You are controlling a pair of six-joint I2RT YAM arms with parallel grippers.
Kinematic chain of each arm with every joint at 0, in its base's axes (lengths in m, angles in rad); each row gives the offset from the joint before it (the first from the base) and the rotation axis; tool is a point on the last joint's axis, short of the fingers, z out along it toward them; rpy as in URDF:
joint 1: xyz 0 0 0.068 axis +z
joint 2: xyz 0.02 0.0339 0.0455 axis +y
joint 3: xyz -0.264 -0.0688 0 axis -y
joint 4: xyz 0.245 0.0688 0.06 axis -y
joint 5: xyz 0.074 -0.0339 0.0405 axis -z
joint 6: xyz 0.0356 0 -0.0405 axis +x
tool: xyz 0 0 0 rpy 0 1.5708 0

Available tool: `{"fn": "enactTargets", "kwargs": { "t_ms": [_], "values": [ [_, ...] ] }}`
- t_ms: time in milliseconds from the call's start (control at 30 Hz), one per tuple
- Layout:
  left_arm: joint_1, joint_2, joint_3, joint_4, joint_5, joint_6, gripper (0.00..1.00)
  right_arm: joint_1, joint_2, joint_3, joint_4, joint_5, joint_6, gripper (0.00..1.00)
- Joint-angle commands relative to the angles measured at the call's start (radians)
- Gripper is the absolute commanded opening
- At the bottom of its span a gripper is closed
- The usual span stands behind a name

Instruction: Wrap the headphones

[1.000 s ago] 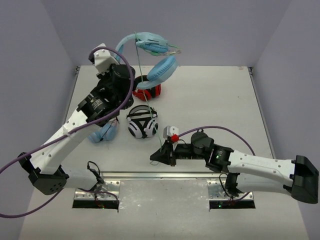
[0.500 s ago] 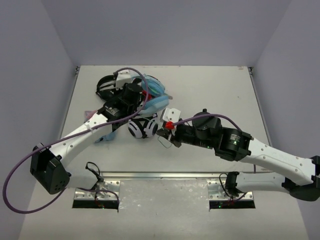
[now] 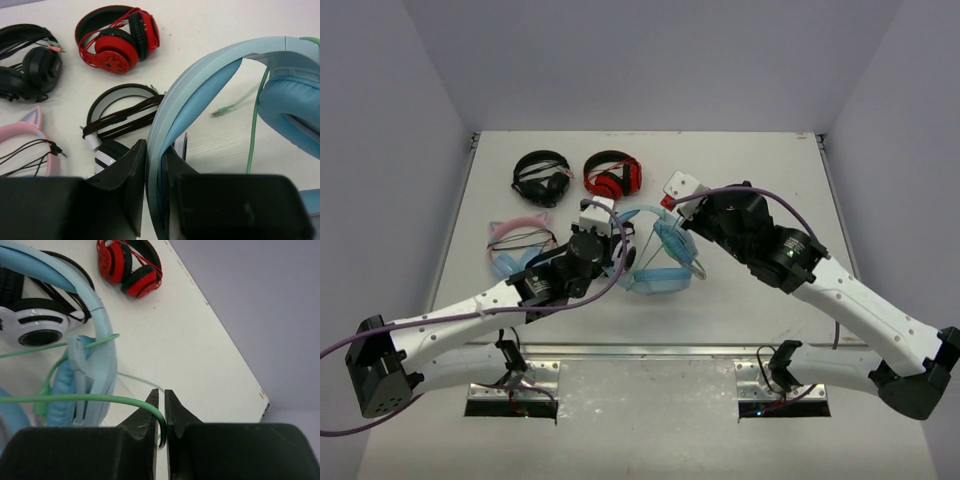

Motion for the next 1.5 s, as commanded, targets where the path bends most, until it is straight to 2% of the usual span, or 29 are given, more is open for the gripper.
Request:
{"fn": "enactTargets", "kwargs": {
  "t_ms": [0,133,267,500,700,767,833,967,1033,1133,1200,1233,1300,1400,1467],
  "values": [
    [-0.035,-0.077,-0.059,0.190,0.063,-0.021,0.00,-0.061,-0.001,-0.010,0.149,0.095,-0.102,0.08],
    [-0.085,-0.097,-0.103,0.174,0.063,-0.018,0.00,-0.099,0.043,0.002,0.166,0.097,-0.117,0.01],
    [-0.179,-0.100,-0.114,0.145,0.020,-0.001,0.00,-0.136,0.085,0.034,0.167,0.066,-0.121,0.01],
    [-0.224,-0.069,-0.082,0.069,0.000,-0.008,0.00,-0.156,0.128,0.067,0.146,0.032,-0.124,0.01],
    [-0.234,-0.123,-0.051,0.050,0.000,-0.002,0.01,-0.240,0.126,0.038,0.124,-0.083,-0.036,0.02],
    [-0.234,-0.152,-0.038,0.047,0.034,0.005,0.00,-0.288,0.126,0.027,0.108,-0.178,0.008,0.03],
    [-0.234,-0.173,-0.030,0.053,0.061,0.019,0.00,-0.306,0.144,0.050,0.062,-0.251,0.031,0.06],
    [-0.236,-0.223,-0.016,0.062,0.091,0.012,0.00,-0.319,0.149,0.048,0.042,-0.311,0.057,0.06],
    [-0.236,-0.253,0.007,0.059,0.060,-0.020,0.00,-0.329,0.138,0.025,0.049,-0.337,0.086,0.04],
    [-0.236,-0.279,0.068,0.023,0.000,-0.068,0.00,-0.348,0.103,-0.059,0.126,-0.369,0.146,0.04],
    [-0.234,-0.286,0.097,0.018,0.018,-0.082,0.00,-0.355,0.050,-0.131,0.213,-0.428,0.210,0.10],
    [-0.236,-0.286,0.128,0.018,0.043,-0.100,0.00,-0.357,0.008,-0.157,0.248,-0.457,0.231,0.16],
    [-0.236,-0.267,0.166,0.013,0.071,-0.114,0.00,-0.355,-0.036,-0.253,0.392,-0.602,0.301,0.23],
    [-0.236,-0.241,0.240,0.013,0.130,-0.139,0.00,-0.355,-0.104,-0.359,0.596,-0.690,0.399,0.30],
    [-0.236,-0.244,0.269,0.036,0.170,-0.151,0.00,-0.357,-0.119,-0.393,0.702,-0.721,0.427,0.30]
  ]
}}
